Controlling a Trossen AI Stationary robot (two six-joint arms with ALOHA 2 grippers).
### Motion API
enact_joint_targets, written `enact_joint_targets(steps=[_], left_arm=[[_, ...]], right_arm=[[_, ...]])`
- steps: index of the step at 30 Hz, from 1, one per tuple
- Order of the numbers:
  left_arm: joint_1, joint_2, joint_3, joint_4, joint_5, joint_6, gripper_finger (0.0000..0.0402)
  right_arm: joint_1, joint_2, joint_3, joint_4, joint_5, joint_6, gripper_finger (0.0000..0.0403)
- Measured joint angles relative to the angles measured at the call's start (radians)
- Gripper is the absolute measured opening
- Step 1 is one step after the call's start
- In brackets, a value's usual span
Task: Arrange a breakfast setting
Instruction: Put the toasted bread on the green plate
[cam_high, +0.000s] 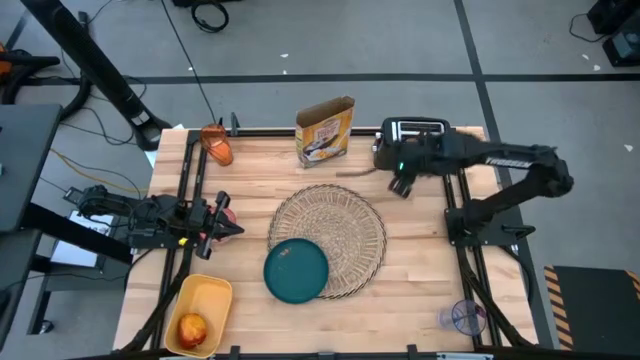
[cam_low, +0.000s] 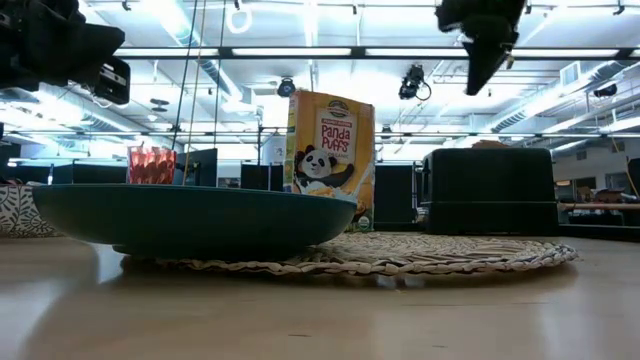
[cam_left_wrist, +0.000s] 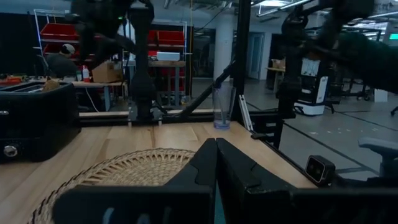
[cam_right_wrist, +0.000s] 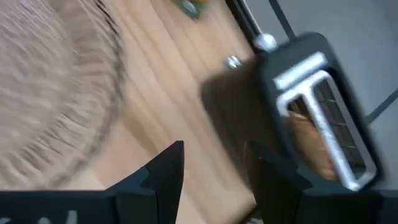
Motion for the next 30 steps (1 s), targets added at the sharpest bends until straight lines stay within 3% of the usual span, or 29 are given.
enact_joint_targets(steps=[8, 12, 20, 30], left_arm=[[0.000, 0.000, 0.000, 0.019, 0.000, -0.022, 0.0011], [0.000, 0.000, 0.000, 0.020, 0.000, -0.046, 0.0011], [0.000, 0.000, 0.000, 0.022, 0.000, -0.042, 0.0011], [0.000, 0.000, 0.000, 0.024, -0.001, -0.024, 0.0011]], right_arm=[[-0.323, 0.021, 0.001, 0.007, -0.061, -0.531, 0.0173], [-0.460, 0.052, 0.001, 0.009, -0.168, -0.682, 0.0165], [-0.634, 0.095, 0.001, 0.044, -0.235, -0.806, 0.0138], [-0.717, 0.154, 0.001, 0.055, -0.316, -0.826, 0.0104]])
